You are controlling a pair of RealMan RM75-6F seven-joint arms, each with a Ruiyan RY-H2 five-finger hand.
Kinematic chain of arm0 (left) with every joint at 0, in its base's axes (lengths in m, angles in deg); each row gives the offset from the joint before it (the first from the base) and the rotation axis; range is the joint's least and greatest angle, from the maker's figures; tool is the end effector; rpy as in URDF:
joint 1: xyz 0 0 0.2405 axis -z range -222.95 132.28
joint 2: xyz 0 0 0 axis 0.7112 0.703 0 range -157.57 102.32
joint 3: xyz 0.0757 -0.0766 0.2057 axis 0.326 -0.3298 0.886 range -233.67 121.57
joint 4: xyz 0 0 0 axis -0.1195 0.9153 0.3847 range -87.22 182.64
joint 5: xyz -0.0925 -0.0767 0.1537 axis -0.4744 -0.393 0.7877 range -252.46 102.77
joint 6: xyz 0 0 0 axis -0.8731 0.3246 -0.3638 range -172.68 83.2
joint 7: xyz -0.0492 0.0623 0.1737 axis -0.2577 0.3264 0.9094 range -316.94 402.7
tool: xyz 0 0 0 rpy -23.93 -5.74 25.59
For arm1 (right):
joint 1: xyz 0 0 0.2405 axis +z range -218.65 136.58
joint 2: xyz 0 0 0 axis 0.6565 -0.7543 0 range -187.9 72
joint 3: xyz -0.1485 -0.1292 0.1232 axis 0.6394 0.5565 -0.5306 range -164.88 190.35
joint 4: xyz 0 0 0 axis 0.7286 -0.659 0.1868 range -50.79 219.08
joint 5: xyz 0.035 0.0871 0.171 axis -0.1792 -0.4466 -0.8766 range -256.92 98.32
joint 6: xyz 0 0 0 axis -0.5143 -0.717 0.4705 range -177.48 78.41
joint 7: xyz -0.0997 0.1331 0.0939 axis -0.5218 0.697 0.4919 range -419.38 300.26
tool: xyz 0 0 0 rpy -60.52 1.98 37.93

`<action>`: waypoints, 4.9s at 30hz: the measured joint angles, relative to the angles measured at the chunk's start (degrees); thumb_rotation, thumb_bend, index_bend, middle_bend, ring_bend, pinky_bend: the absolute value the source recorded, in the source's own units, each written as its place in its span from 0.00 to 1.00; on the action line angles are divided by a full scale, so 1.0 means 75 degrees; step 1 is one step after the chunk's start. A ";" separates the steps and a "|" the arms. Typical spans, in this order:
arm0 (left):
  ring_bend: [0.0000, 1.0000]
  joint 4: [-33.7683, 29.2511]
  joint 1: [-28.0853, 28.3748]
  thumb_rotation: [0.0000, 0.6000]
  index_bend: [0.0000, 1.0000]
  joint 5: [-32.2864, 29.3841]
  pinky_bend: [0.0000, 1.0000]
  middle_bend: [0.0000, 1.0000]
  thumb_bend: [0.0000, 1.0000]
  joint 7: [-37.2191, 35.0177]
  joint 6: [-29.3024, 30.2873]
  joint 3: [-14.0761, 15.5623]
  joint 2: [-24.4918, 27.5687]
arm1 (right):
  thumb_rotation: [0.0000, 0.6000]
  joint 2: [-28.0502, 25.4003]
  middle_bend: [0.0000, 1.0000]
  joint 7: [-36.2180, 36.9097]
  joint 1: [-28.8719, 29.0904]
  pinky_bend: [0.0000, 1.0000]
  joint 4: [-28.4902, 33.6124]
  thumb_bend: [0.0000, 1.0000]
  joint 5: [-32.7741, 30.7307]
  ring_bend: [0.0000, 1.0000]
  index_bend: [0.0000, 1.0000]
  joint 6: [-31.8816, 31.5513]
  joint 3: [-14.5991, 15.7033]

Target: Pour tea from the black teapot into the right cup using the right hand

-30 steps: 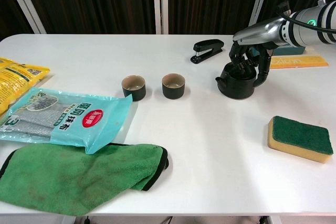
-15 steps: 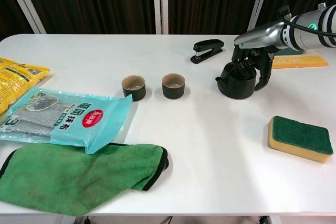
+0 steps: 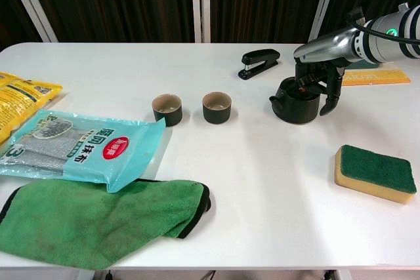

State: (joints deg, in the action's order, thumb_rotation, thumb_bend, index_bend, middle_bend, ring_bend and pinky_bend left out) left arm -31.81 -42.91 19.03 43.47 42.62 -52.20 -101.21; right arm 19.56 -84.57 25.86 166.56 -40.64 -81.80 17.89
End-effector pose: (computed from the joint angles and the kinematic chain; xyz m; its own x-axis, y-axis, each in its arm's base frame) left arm -0.2993 0.1891 0.1067 0.4667 0.0913 0.8797 0.8822 -0.1181 -0.4558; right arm -0.1367 -0.4035 -0.0212 0.7199 -0.4855 0.4961 -0.6935 -0.4732 0.5433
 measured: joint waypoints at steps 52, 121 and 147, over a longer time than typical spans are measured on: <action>0.07 0.0013 0.0069 1.00 0.17 -0.0045 0.23 0.09 0.13 -0.0058 -0.0180 0.0026 -0.0035 | 1.00 -0.0193 0.94 0.0880 -0.0442 0.62 -0.0030 0.05 0.0539 0.85 1.00 -0.0350 -0.0374; 0.07 0.0039 0.0193 1.00 0.17 -0.0048 0.23 0.09 0.13 0.0022 -0.0365 0.0067 -0.0141 | 0.76 0.0920 1.00 0.2252 -0.2530 0.90 -0.1099 0.19 0.4167 1.00 1.00 -0.2529 -0.1652; 0.07 0.0036 0.0214 1.00 0.17 -0.0087 0.23 0.09 0.13 0.0029 -0.0382 0.0047 -0.0133 | 0.76 0.1191 1.00 0.2851 -0.2615 0.91 -0.1564 0.30 0.4817 1.00 1.00 -0.2850 -0.1991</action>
State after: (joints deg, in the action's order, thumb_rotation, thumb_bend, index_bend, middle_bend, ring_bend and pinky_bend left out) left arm -31.54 -41.31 18.37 43.69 39.75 -51.85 -102.21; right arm 28.49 -63.18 6.25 154.83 -4.52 -103.18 2.96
